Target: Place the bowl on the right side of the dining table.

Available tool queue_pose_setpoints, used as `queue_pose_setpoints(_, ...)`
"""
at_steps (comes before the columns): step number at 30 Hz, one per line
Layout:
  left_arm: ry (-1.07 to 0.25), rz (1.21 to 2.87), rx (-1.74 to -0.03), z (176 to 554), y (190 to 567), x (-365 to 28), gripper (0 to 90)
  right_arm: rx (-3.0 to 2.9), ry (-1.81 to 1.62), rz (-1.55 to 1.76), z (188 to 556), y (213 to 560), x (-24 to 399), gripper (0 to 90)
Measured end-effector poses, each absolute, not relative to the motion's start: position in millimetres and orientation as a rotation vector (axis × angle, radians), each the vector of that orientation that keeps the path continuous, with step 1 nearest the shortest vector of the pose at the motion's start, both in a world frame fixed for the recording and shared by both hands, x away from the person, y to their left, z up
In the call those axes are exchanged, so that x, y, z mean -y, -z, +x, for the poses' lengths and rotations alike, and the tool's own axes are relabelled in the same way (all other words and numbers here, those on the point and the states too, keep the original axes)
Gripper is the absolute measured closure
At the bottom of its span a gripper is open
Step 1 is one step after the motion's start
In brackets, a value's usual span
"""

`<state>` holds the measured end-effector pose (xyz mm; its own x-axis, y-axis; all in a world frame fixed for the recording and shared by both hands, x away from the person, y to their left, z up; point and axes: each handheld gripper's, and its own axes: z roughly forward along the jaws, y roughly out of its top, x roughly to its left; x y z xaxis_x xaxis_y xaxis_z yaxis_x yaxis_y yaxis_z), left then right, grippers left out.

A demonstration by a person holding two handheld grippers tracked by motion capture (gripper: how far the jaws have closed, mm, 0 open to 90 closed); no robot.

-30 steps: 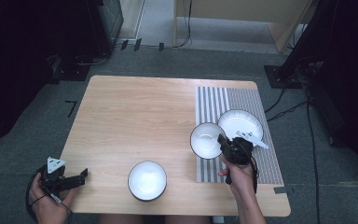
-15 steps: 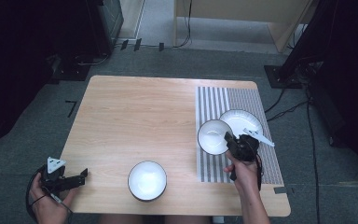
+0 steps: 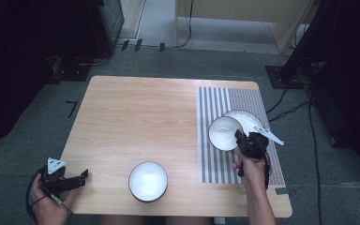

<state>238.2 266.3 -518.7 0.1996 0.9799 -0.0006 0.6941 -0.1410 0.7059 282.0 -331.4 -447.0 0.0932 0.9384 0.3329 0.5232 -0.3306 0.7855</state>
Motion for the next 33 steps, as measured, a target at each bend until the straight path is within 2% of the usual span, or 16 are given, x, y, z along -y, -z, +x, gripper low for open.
queue_pose_setpoints(33,-0.644,1.904,-1.556,238,519,-266,0.0,-1.287,-1.042,2.008,306,469,379,83.6)
